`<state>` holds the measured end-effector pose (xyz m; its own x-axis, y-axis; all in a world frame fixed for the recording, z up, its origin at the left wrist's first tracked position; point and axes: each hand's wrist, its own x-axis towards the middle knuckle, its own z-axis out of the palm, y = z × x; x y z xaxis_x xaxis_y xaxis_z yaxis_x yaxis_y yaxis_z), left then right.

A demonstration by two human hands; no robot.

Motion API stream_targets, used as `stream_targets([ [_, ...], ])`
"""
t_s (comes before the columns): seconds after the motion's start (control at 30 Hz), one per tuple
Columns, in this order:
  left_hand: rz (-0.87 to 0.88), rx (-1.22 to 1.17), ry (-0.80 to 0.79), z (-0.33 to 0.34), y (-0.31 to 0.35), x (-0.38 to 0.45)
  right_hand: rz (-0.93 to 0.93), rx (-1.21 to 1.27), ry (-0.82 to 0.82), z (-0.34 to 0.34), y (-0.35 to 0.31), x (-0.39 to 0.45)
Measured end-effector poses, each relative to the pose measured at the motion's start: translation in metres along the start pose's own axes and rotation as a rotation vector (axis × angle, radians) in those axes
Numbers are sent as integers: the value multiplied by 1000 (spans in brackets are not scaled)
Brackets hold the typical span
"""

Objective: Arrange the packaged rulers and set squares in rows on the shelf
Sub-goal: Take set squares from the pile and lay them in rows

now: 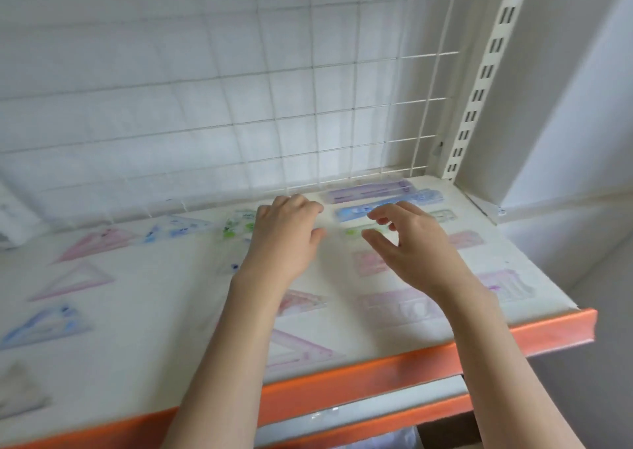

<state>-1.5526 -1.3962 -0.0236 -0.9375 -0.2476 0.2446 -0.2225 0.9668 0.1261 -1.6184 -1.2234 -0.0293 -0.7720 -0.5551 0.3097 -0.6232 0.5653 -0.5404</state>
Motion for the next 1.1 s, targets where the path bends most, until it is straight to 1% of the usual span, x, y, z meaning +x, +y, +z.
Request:
stream_targets([
  [0.23,-146,-30,11,-31,-101,-66,-124,75,-80,71,-97,10],
  [0.37,-208,-63,-4,-56,-174,-103,-190,92,-115,120,-171,12],
  [0.5,-257,-152,39,-87,-250,-152,-239,112,-160,169,-251,7],
  [0.67,-377,-148,28,-115,-344,-218,-288,122,-235,227,-345,-9],
  [0.77,-415,-138,61,-132,-394,-252,-300,125,-265,256,-393,-18],
  [0.93,-520,-147,114,-152,-451,-303,-341,106,-353,291,-450,-34],
  [1.1,-612,-160,166,-159,-479,-344,-361,75,-453,313,-484,-45],
])
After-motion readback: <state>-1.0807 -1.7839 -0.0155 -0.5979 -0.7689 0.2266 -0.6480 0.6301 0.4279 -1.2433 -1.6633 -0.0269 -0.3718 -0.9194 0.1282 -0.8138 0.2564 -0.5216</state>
